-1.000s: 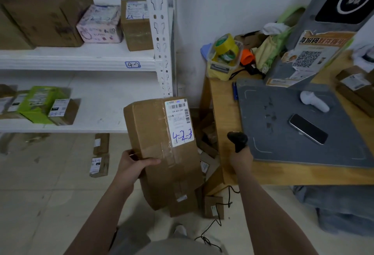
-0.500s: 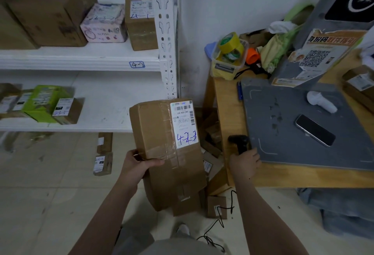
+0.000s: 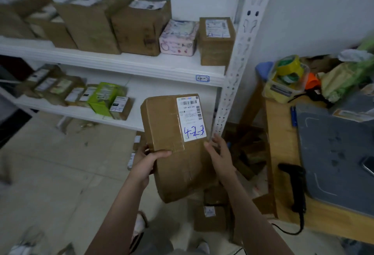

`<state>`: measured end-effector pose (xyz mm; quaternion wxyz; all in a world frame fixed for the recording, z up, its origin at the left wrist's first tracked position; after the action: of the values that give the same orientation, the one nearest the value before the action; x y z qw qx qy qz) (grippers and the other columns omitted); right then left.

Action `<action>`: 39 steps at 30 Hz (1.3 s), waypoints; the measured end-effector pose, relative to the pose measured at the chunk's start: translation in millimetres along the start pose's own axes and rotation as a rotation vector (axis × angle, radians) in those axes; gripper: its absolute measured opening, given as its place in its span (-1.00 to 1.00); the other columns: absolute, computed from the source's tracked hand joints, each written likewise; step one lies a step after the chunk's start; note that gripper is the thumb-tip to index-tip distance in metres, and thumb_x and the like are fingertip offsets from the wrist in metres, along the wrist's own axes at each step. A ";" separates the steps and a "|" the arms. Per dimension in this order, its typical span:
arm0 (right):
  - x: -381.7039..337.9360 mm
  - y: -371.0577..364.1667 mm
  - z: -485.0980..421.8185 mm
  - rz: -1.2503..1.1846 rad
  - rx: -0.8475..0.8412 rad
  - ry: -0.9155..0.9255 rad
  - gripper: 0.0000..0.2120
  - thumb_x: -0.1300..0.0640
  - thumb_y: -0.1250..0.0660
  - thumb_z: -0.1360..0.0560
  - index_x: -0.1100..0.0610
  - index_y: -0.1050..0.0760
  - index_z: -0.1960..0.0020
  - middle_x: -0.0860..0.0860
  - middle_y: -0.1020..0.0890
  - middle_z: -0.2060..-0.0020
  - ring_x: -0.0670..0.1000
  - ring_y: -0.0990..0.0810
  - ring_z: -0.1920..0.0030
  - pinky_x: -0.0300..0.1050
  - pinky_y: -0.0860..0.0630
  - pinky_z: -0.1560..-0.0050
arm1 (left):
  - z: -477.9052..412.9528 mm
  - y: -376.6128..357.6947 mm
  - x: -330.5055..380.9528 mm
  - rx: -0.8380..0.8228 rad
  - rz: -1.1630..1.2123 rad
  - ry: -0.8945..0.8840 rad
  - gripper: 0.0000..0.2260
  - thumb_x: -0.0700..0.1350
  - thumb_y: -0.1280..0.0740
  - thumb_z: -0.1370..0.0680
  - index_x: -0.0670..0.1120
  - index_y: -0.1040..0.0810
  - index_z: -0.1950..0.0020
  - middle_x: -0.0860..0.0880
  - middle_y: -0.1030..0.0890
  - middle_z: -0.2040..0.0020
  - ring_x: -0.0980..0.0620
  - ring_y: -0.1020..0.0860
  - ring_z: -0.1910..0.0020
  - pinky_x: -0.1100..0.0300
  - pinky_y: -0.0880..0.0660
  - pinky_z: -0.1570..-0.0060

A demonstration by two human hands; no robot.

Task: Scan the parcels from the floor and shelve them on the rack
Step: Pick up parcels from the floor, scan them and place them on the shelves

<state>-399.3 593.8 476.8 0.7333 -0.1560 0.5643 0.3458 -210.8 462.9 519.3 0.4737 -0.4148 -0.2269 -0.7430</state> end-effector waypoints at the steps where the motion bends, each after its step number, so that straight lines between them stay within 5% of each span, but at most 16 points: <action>1: -3.4 -19.0 -2.5 0.011 -0.102 -0.031 -0.35 -0.21 -0.35 -0.53 -0.09 -0.24 -0.54 -0.09 -0.35 -0.44 0.00 -0.36 -0.40 0.06 -0.34 -0.40 | -2.9 13.8 5.2 0.010 0.006 -0.006 -0.34 -0.11 -0.64 -0.18 -0.07 -0.55 -0.26 -0.05 -0.70 -0.08 -0.06 -0.64 -0.05 0.07 -0.53 0.13; 4: -9.3 -68.5 -4.4 -0.022 -0.293 -0.185 -0.43 -0.21 -0.34 -0.52 -0.08 -0.32 -0.46 -0.06 -0.45 -0.34 -0.02 -0.48 -0.21 -0.02 -0.42 -0.26 | -12.7 56.3 19.2 0.046 0.027 0.002 -0.32 -0.02 -0.60 -0.10 -0.05 -0.60 -0.21 -0.03 -0.73 -0.02 -0.04 -0.68 0.00 0.09 -0.54 0.17; 8: -6.3 -129.6 -6.5 -0.094 -0.390 -0.301 -0.45 -0.14 -0.33 -0.54 -0.07 -0.29 -0.48 -0.08 -0.53 -0.11 -0.09 -0.54 -0.01 -0.18 -0.47 0.12 | -37.4 112.0 31.9 0.058 0.038 0.054 -0.48 -0.10 -0.61 -0.29 -0.06 -0.58 -0.21 -0.06 -0.72 -0.03 -0.07 -0.66 0.00 0.09 -0.53 0.17; 17: -1.0 -243.4 -38.0 -0.222 -0.313 -0.378 -0.20 -0.34 -0.51 -0.24 0.00 -0.49 -0.37 0.02 -0.69 -0.13 0.07 -0.68 -0.12 0.11 -0.56 -0.24 | -125.3 211.6 54.9 0.037 -0.046 0.092 -0.52 0.08 -0.53 -0.44 -0.05 -0.57 -0.30 -0.03 -0.72 -0.06 -0.06 -0.66 -0.06 0.08 -0.53 0.12; 25: 19.4 -300.2 -107.4 -0.257 -0.033 -0.501 -0.43 -0.24 -0.39 -0.46 0.08 -0.47 -0.34 0.05 -0.65 -0.05 0.11 -0.65 -0.01 0.01 -0.60 0.05 | -226.1 221.1 45.0 -0.112 -0.303 0.255 -0.43 0.13 -0.37 -0.58 -0.01 -0.32 -0.54 -0.10 -0.49 -0.42 -0.17 -0.48 -0.33 -0.09 -0.45 -0.24; 29: 40.6 -320.6 -146.1 -0.255 0.054 -0.532 -0.37 -0.22 -0.34 -0.53 0.11 -0.37 -0.46 0.09 -0.58 -0.17 0.04 -0.56 0.09 -0.10 -0.46 0.17 | -270.9 217.4 21.6 -0.082 -0.283 0.271 -0.42 0.11 -0.32 -0.61 -0.04 -0.27 -0.58 -0.10 -0.43 -0.48 -0.18 -0.43 -0.40 0.02 -0.40 -0.14; 36: 74.7 -355.6 -208.1 -0.262 0.100 -0.503 -0.43 -0.24 -0.35 -0.51 0.08 -0.47 -0.39 0.10 -0.61 -0.24 0.13 -0.63 -0.09 0.15 -0.57 -0.20 | -350.3 228.1 -22.4 0.115 -0.115 0.273 -0.50 0.09 -0.39 -0.57 -0.12 -0.45 -0.43 -0.11 -0.56 -0.24 -0.16 -0.55 -0.18 -0.19 -0.53 -0.25; 39: 81.6 -365.6 -228.1 -0.304 0.094 -0.488 -0.51 -0.18 -0.31 -0.56 0.01 -0.43 -0.41 0.01 -0.60 -0.16 -0.01 -0.60 0.02 -0.03 -0.57 0.06 | -387.8 231.7 -29.6 0.151 -0.112 0.214 -0.53 0.13 -0.43 -0.54 -0.11 -0.52 -0.34 -0.12 -0.60 -0.20 -0.19 -0.58 -0.20 -0.17 -0.54 -0.24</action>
<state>-303.4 219.2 269.7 0.8971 -0.1167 0.3569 0.2327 -153.6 91.1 267.4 0.4827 -0.2832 -0.2533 -0.7891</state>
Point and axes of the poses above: each hand's wrist, its own z-axis away from the middle knuckle, its own y-axis out of the back of the hand, x = y × z, the point moved 4 cm from there along -z, towards the middle knuckle
